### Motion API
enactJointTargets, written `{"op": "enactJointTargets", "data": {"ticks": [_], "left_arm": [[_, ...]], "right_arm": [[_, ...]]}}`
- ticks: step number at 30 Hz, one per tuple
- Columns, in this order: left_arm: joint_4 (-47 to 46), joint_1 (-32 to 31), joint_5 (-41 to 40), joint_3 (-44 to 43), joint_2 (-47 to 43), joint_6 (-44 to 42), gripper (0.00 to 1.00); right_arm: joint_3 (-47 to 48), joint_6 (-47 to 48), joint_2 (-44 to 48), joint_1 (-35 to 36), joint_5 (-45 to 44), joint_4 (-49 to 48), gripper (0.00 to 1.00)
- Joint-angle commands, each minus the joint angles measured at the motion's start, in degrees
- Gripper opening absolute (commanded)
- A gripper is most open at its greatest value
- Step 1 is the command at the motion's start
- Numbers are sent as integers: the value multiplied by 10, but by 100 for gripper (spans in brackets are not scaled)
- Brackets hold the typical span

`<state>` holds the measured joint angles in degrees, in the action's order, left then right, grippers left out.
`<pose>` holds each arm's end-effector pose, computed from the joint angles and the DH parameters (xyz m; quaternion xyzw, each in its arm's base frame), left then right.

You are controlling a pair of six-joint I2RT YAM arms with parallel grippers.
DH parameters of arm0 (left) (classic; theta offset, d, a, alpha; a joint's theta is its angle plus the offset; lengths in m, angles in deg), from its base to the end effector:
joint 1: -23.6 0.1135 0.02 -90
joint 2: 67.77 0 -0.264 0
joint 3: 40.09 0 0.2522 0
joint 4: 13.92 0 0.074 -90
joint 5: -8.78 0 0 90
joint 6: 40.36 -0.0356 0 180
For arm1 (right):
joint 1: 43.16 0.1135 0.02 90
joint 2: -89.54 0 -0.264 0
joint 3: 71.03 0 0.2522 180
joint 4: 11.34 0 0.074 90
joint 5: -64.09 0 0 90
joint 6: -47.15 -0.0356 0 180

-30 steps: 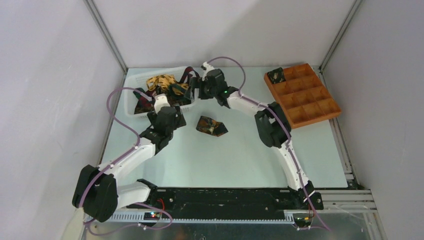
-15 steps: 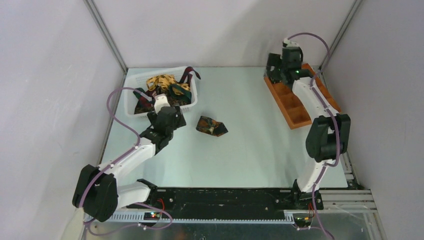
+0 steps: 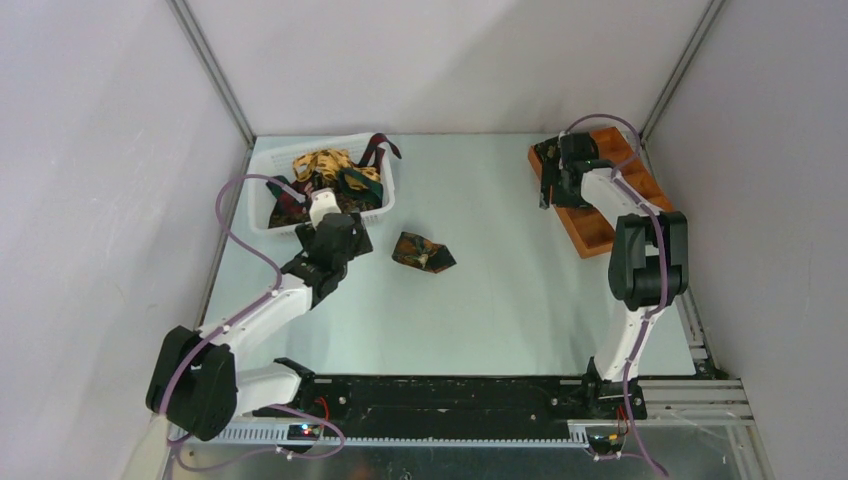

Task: Roll the ties
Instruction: Move the storage box to the center of the board.

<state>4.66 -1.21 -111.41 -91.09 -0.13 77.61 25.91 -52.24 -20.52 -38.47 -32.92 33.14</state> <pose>0.2315 -0.0873 0.2250 -0.1434 0.8536 0.0097 0.5007 0.4137 0.0296 0.2119 0.0563 0.9570 -0.0241 0.2836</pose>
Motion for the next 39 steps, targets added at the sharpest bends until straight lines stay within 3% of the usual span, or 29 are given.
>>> {"op": "enactJointTargets", "data": {"ticks": [1, 13, 19, 27, 39], "left_arm": [[-14, 3, -5, -4, 0, -9, 94], [-13, 2, -5, -6, 2, -11, 94], [-11, 3, -8, -7, 2, -12, 94], [-10, 3, -8, -8, 4, -12, 93], [-10, 2, -7, -7, 1, -12, 93]], "right_arm": [[2, 19, -9, -6, -22, -13, 71], [45, 52, -85, -20, 48, -19, 46], [38, 56, -75, -7, 87, -20, 34], [-1, 55, -46, 61, 85, -7, 0], [-101, -6, 18, 215, 22, 22, 0]]}}
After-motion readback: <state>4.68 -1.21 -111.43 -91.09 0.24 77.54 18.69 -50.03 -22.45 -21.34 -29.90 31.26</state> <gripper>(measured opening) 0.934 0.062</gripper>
